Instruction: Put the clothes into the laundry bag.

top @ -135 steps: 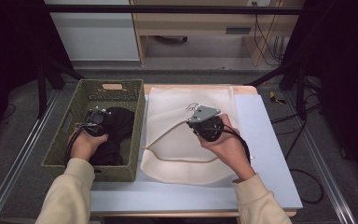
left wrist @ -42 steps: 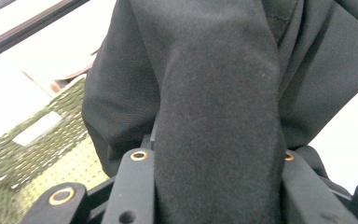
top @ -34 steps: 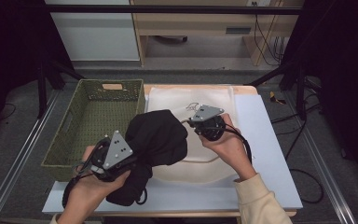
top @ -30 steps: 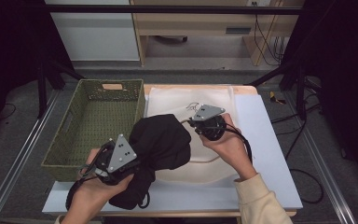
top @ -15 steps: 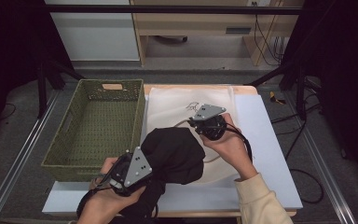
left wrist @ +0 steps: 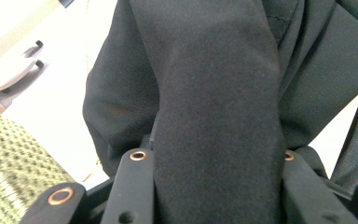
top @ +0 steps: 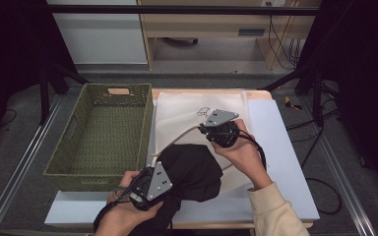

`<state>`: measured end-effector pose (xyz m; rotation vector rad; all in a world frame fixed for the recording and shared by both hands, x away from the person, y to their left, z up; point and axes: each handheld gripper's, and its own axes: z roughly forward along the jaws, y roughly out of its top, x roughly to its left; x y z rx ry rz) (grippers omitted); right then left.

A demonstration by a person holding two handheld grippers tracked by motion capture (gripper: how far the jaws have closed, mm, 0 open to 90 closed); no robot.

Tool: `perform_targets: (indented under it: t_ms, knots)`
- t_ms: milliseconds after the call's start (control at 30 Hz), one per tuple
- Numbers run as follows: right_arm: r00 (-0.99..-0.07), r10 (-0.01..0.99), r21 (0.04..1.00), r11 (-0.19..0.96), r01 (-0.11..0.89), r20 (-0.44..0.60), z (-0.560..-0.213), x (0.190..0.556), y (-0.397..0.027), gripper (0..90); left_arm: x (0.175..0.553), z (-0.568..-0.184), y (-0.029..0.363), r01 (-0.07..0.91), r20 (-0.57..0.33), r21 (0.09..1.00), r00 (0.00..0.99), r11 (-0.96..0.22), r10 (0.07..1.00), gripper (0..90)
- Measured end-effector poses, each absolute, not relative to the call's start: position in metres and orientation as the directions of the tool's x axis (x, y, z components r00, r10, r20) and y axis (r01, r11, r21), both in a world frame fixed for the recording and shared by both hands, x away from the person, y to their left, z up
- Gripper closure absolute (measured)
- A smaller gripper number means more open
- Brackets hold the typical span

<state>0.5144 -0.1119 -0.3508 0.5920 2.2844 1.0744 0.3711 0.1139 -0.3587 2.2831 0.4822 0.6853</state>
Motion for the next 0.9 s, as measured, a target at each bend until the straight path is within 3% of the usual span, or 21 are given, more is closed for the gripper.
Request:
perform_targets:
  t_ms: [167, 900]
  knots:
    - [-0.757, 0.588, 0.795, 0.586, 0.156, -0.284, -0.35, 0.514, -0.112, 86.5, 0.379, -0.368, 0.104, 0.132, 0.366, 0.693, 0.783, -0.709, 0.503, 66.1]
    - [-0.762, 0.581, 0.795, 0.588, 0.148, -0.288, -0.349, 0.512, -0.111, 86.5, 0.42, -0.402, 0.077, 0.231, 0.295, 0.721, 0.75, -0.653, 0.592, 65.8]
